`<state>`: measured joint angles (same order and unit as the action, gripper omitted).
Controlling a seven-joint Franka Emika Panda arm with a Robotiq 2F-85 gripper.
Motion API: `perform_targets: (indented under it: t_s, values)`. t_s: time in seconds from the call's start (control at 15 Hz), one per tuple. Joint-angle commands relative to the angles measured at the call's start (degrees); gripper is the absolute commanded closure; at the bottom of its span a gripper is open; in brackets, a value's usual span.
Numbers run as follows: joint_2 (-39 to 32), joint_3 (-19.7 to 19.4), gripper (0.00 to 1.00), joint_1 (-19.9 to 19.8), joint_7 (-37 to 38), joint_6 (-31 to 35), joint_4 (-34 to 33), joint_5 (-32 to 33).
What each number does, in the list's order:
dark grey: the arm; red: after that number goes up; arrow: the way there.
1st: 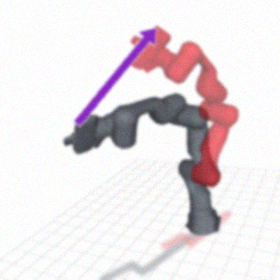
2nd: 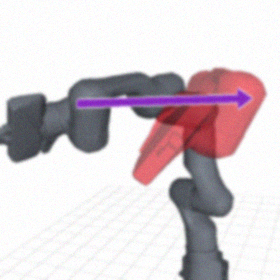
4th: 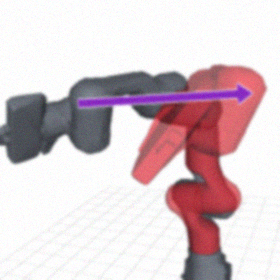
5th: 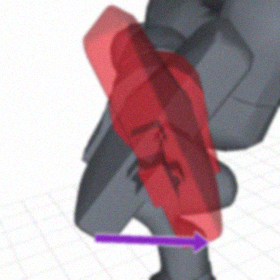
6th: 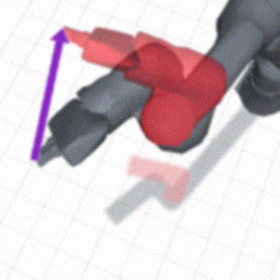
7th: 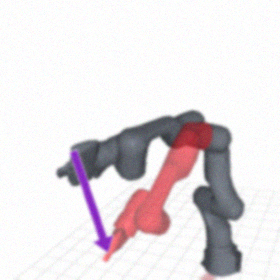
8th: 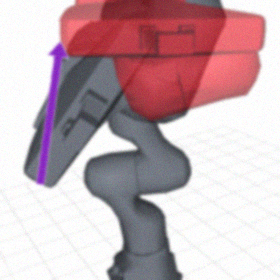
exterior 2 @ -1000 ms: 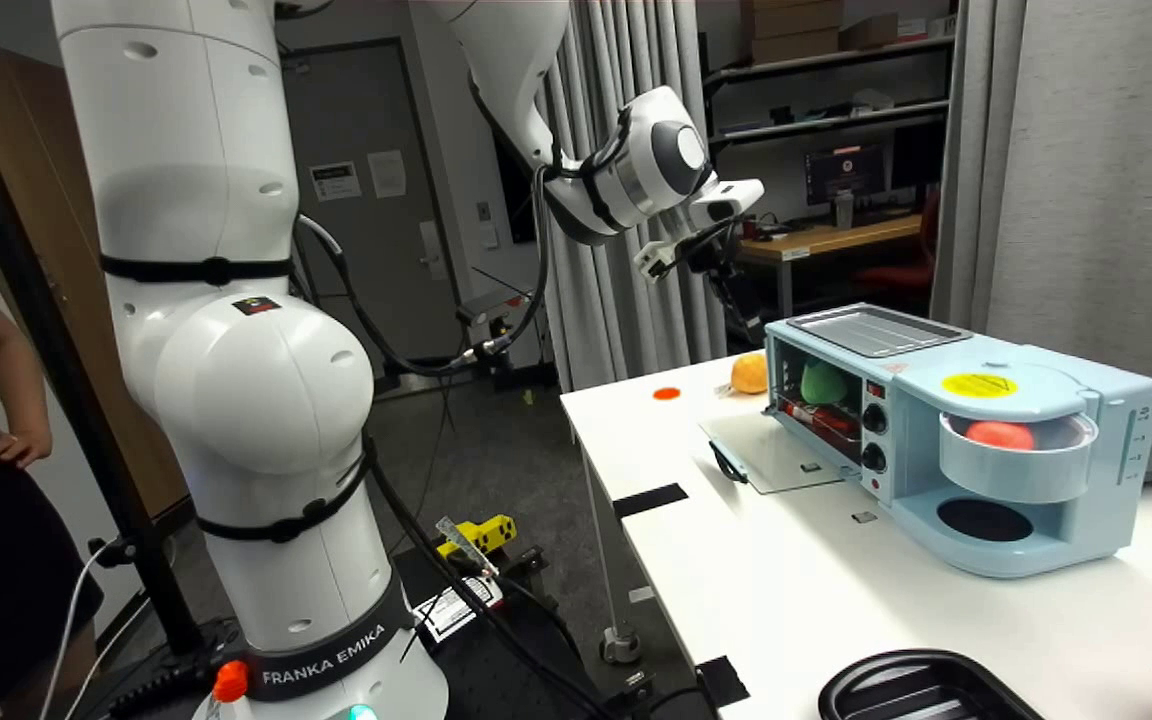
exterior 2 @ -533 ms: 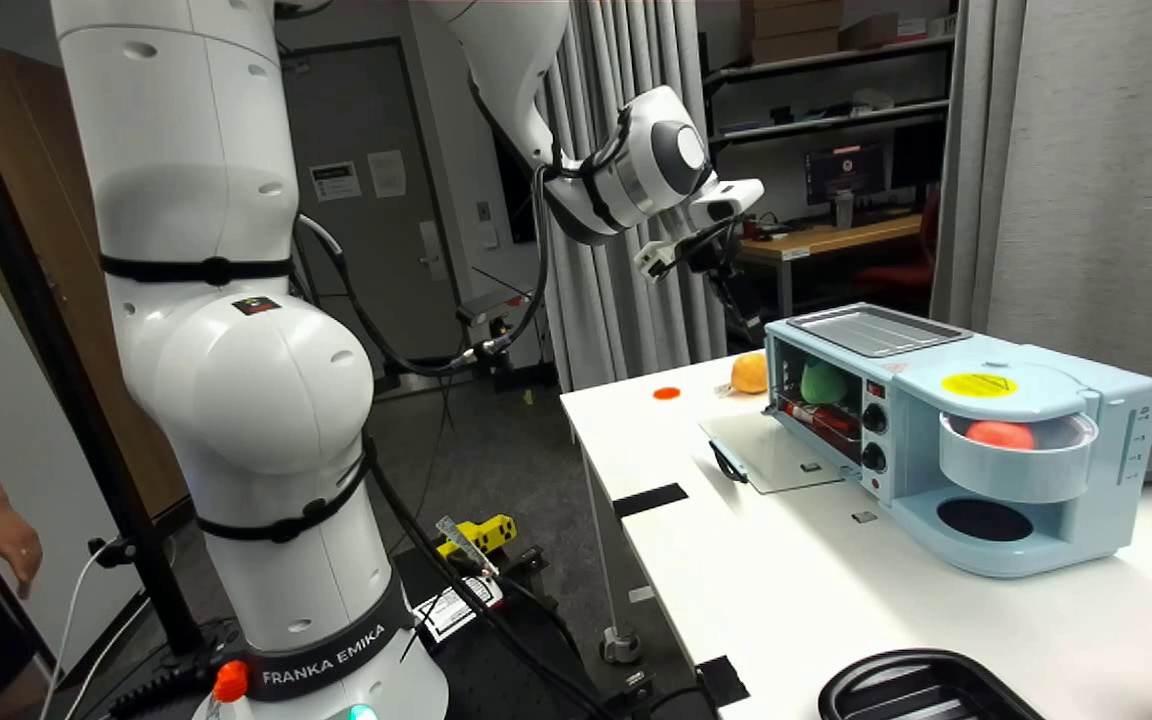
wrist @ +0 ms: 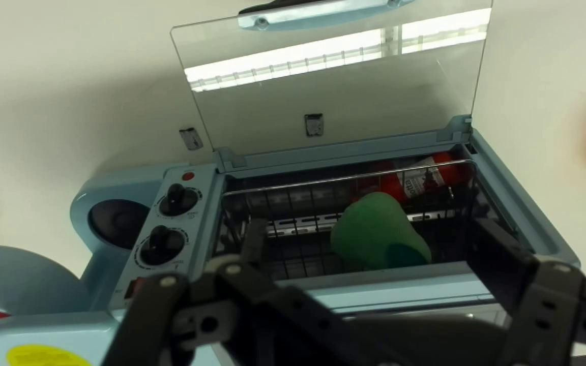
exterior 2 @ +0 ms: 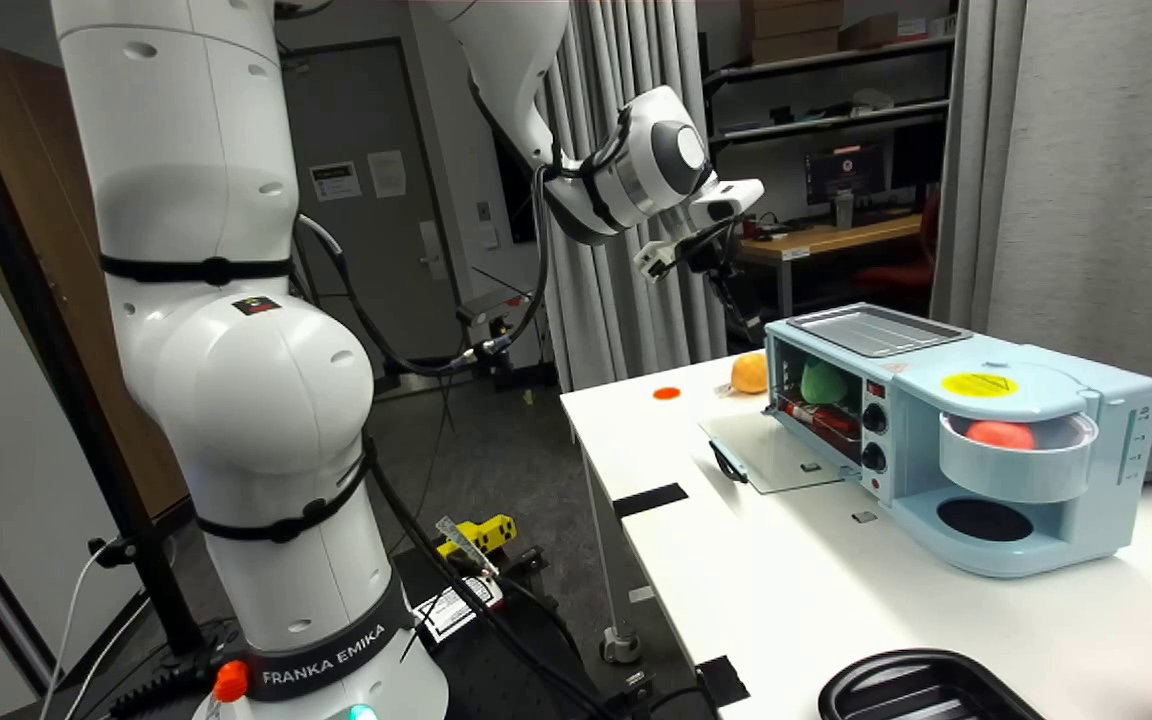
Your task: Open the door of the oven
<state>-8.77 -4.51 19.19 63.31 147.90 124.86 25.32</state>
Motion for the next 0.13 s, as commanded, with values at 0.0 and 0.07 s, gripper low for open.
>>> perform_targets:
  t_s: [0.0,0.07]
  values:
    - [0.1,2.6,0.00,-2.6,0.3,-0.2,-0.1,0.5]
    - [0.1,2.6,0.00,-2.6,0.3,-0.2,-0.1,0.5]
